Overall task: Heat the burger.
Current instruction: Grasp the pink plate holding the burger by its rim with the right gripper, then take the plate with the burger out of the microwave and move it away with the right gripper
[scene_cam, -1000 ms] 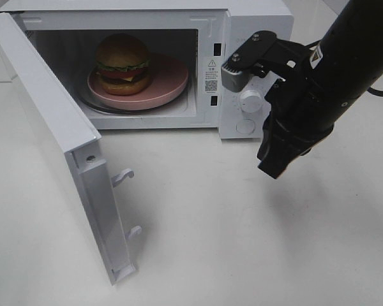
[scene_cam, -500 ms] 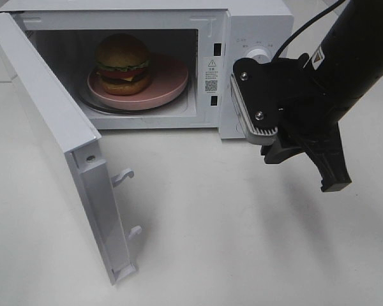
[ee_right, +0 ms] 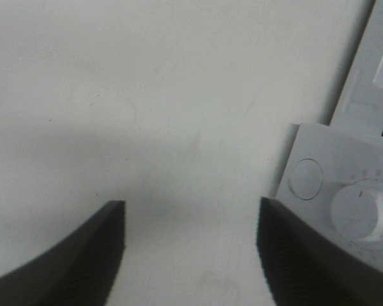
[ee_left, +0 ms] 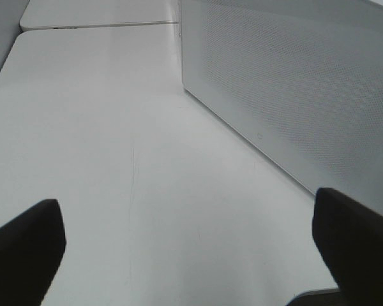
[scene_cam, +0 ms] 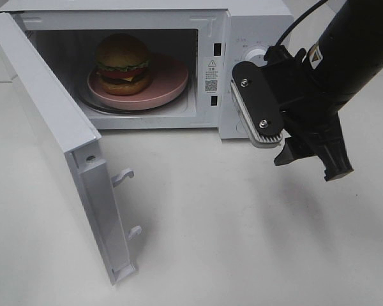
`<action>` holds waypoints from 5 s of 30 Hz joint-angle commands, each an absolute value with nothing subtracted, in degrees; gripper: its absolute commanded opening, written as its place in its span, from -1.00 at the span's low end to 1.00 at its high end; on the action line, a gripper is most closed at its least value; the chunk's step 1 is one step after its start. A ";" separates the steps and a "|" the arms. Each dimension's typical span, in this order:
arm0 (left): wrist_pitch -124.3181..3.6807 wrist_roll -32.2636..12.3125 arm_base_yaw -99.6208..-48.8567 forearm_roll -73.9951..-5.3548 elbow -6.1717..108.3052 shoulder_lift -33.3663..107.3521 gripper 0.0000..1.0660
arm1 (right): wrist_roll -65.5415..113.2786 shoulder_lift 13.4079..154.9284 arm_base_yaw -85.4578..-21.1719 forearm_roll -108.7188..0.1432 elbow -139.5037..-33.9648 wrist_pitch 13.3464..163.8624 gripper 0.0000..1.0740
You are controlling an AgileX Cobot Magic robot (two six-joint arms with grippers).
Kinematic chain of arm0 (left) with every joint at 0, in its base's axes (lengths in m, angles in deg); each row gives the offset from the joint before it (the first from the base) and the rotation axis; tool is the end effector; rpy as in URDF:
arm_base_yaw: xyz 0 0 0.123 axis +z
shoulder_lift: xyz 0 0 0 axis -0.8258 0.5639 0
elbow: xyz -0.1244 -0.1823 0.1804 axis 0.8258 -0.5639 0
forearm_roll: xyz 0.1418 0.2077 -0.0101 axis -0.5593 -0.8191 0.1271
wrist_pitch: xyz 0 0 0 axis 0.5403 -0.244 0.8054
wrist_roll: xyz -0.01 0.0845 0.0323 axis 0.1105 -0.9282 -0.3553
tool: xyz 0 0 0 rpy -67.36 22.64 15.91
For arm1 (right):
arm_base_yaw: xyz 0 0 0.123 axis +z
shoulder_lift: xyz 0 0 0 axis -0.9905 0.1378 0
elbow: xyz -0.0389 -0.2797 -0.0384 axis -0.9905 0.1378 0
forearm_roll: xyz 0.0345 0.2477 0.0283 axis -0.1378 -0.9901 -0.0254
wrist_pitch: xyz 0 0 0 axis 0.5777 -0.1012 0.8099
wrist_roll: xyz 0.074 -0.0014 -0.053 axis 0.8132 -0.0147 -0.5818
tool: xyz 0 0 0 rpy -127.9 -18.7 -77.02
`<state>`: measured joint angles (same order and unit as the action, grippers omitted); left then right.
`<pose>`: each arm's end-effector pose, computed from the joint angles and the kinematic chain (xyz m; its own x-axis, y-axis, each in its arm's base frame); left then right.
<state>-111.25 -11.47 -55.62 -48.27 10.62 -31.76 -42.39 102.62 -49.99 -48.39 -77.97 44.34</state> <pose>-0.0092 -0.0085 0.2813 -0.4475 0.0422 -0.8933 0.1009 0.9949 -0.0035 0.2600 0.1560 0.2467 0.2937 -0.9543 -0.0557 -0.8655 -0.2407 -0.4392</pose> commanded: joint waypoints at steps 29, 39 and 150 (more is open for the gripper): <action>-110.57 -11.18 -55.67 -48.33 10.50 -32.85 0.84 | -36.21 116.94 -43.92 -42.48 -93.38 53.74 0.81; -110.57 -11.18 -55.67 -48.33 10.50 -32.85 0.84 | -35.86 122.10 -43.29 -42.48 -98.14 57.87 0.80; -110.57 -11.18 -55.67 -48.50 10.50 -32.85 0.84 | -42.51 140.09 -43.98 -44.49 -112.46 69.67 -1.00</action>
<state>-111.25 -11.47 -55.62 -48.50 10.62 -31.76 -41.59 142.38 -44.03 -44.72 -112.69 65.20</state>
